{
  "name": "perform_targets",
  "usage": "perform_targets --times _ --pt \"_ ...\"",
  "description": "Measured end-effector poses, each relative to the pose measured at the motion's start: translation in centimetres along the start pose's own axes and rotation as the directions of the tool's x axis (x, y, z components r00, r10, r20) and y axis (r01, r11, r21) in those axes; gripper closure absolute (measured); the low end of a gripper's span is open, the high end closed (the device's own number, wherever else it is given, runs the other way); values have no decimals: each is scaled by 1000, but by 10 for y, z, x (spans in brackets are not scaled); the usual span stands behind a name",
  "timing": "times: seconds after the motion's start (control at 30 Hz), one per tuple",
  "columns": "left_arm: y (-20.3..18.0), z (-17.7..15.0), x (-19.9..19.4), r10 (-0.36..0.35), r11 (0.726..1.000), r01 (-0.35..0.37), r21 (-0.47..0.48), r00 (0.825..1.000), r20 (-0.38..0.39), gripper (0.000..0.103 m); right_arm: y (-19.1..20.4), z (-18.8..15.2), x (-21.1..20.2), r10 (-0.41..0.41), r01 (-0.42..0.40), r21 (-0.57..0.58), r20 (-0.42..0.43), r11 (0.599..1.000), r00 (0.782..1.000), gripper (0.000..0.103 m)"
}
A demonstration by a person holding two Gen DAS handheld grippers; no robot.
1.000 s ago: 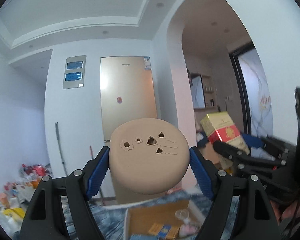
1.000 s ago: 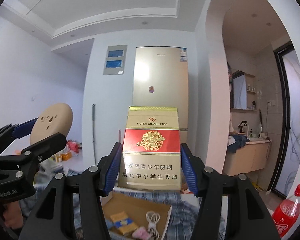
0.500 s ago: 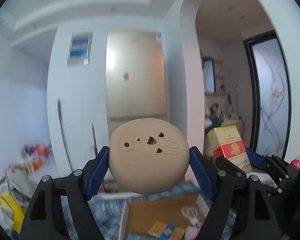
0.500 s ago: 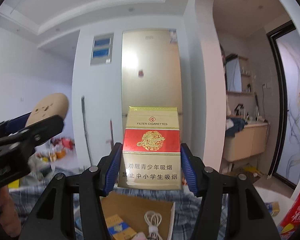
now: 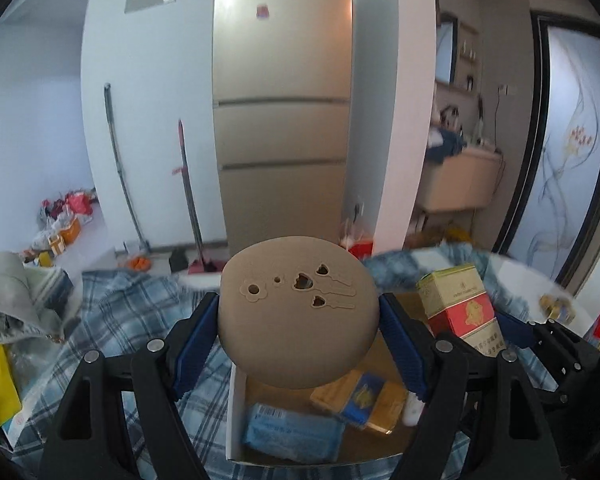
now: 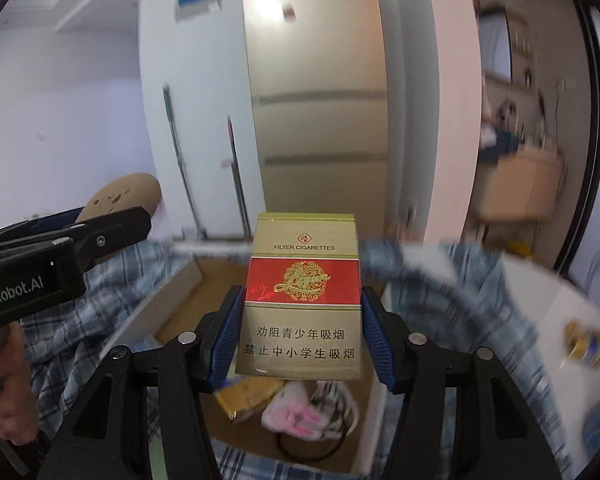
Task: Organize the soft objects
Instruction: 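Lower the disc and pack into the box and open both tools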
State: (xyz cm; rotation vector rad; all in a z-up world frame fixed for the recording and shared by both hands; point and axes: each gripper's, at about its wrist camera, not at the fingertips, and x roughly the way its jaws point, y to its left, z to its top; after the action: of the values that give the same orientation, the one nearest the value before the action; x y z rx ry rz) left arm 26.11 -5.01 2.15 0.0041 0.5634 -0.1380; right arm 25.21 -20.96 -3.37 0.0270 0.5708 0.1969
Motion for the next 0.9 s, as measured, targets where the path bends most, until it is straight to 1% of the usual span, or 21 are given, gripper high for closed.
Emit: perform_targets --times 0.03,0.1,0.17,0.23,0.4,0.5,0.73,0.87,0.9 --pt "0 -2 7 3 1000 -3 4 1000 -27 23 0 -3 5 4 -4 -1 -30 1000 1000 47" --pt "0 -5 18 8 1000 -7 12 998 -68 23 0 -6 13 -10 10 -11 -65 1000 998 47" --pt "-4 -9 27 -4 1000 6 25 994 -111 23 0 -8 18 -10 9 -13 -95 1000 995 47" --pt "-4 -14 34 -32 999 36 26 989 -142 22 -2 -10 22 4 -4 -3 -132 1000 991 47" --pt "-8 -24 47 -14 998 25 52 978 -208 22 -3 -17 35 -18 15 -17 -210 1000 978 47" --pt "-7 -28 55 -16 999 28 45 968 -250 22 -2 -20 42 -10 9 -5 -249 1000 968 47" --pt "-2 -39 71 -7 999 19 33 942 -335 22 -4 -20 45 -17 15 -8 -266 1000 964 47" --pt "0 -42 75 -1 1000 10 25 936 -352 22 -4 -20 47 -20 17 -11 -268 1000 963 47" --pt "1 -42 75 1 1000 5 18 935 -354 21 -4 -20 47 -21 18 -13 -268 1000 963 47"
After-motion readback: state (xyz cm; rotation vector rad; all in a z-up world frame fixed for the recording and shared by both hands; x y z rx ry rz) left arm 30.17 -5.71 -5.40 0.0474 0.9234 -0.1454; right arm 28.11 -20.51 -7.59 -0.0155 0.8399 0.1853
